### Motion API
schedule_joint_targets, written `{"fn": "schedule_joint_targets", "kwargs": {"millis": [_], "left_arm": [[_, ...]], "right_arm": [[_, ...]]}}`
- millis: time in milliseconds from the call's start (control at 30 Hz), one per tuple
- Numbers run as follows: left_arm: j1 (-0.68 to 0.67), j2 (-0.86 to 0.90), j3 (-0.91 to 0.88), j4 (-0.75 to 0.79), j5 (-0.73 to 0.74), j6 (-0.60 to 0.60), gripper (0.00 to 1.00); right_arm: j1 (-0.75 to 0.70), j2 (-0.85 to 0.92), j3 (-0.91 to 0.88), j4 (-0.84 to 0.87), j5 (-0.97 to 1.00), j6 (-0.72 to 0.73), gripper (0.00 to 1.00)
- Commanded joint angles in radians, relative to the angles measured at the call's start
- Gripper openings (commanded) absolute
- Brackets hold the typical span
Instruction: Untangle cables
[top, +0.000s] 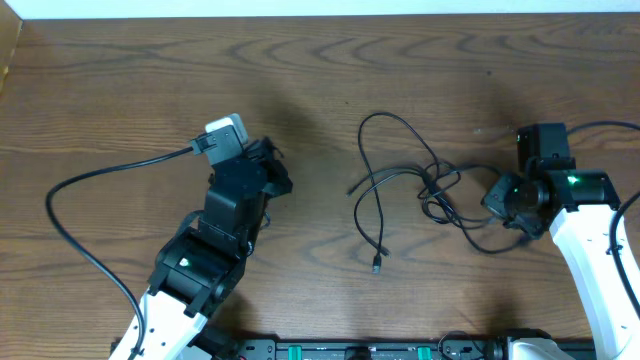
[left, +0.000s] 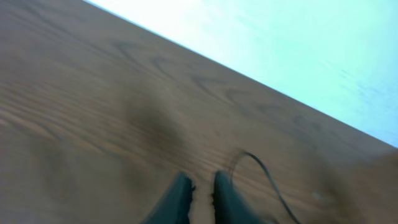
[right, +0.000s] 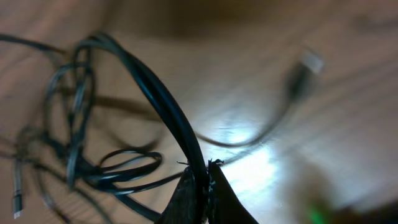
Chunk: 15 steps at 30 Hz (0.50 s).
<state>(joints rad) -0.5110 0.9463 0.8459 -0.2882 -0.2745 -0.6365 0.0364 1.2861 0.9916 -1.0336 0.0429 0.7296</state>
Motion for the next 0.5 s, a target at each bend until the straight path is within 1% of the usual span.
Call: {"fn": "schedule_joint_targets", "kwargs": {"millis": [0,33,67,100,133,233,400,433,467], "left_arm": [[0.002,0.029,0.009,-0.003,0.208,-0.029,0.41],[0.002,0.042,0.009,-0.003,0.252,-0.039,0.49],[0.002,0.068,0.009,-0.003,0.328,-0.051,0.55],[0.002,0.086,0.009,-0.003,0.380,-0.066,0.56],[0.002,0.101,0.009,-0.003,0.420,-0.086,0.56],[0.002,0.154,0.009,-0.003,0.541,-0.142,0.56],[0.001,0.254,0.009,0.001,0.724,-0.147,0.57],[0.001,0.271,0.009,0.005,0.763,-0.147,0.67],[0.001,0.288,0.009,0.009,0.799,-0.147,0.79]], "right_arm": [[-0.004,-0.003,0.003,0.093,-0.292,-0.222,0.01],[-0.004,-0.003,0.003,0.132,-0.406,-0.300,0.01],[-0.004,-0.003,0.003,0.189,-0.580,-0.416,0.01],[-0.003,-0.003,0.003,0.224,-0.684,-0.479,0.01],[-0.003,-0.003,0.003,0.245,-0.748,-0.514,0.01],[-0.003,-0.003,0.003,0.275,-0.820,-0.555,0.01],[-0.003,-0.003,0.003,0.287,-0.825,-0.556,0.01],[-0.003,-0.003,0.003,0.290,-0.830,-0.556,0.01],[-0.003,-0.003,0.003,0.293,-0.833,-0.556,0.01]]}}
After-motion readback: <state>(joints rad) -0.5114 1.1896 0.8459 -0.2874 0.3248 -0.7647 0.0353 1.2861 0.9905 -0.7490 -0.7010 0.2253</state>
